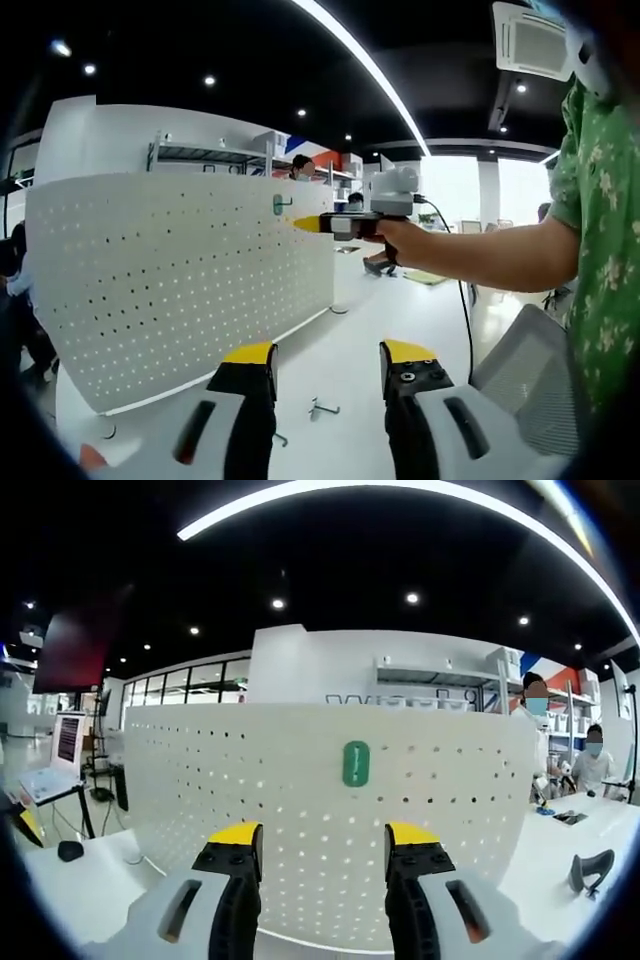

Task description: Insert the hook assembly into the mounting plate slot until the hook locks in place.

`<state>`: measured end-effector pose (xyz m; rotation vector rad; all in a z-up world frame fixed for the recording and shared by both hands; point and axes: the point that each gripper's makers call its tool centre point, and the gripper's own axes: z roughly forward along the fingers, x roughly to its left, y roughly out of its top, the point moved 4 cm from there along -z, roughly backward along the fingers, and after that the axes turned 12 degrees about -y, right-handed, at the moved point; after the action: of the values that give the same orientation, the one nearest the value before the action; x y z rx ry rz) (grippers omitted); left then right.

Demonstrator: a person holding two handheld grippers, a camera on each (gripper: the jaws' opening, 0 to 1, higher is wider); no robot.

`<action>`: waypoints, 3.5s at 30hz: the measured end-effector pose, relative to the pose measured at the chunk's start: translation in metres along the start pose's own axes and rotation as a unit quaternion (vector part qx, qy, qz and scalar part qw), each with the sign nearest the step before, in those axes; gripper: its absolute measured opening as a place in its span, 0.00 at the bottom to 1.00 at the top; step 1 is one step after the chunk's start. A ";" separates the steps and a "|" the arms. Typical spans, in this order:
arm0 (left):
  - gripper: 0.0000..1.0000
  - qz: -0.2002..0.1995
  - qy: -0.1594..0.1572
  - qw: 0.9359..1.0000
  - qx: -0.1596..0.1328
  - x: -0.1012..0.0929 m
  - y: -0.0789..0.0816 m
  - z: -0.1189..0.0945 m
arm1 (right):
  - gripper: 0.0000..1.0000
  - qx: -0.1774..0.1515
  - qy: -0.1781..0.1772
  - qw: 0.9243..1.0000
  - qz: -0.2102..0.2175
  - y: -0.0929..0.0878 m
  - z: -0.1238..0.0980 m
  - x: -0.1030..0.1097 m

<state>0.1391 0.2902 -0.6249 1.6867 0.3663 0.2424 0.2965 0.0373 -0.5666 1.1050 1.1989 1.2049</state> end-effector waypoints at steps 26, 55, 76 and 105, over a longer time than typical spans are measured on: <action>0.42 -0.009 -0.005 1.000 0.013 -0.005 -0.015 0.004 | 0.50 0.035 0.037 0.999 0.012 -0.038 -0.071 0.035; 0.41 -0.027 -0.010 0.999 0.033 -0.005 -0.037 0.014 | 0.50 0.097 0.076 0.992 0.019 -0.076 -0.147 0.046; 0.39 -0.033 -0.026 0.994 0.098 0.015 -0.078 0.045 | 0.50 0.110 0.080 0.990 0.018 -0.084 -0.151 0.042; 0.24 -0.021 -0.056 0.981 0.183 0.043 -0.139 0.102 | 0.51 0.118 0.069 0.990 0.018 -0.090 -0.147 0.033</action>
<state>0.2021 0.2292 -0.7791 2.0416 0.3785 0.0477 0.1560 0.0621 -0.6682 1.2373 1.4623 1.2056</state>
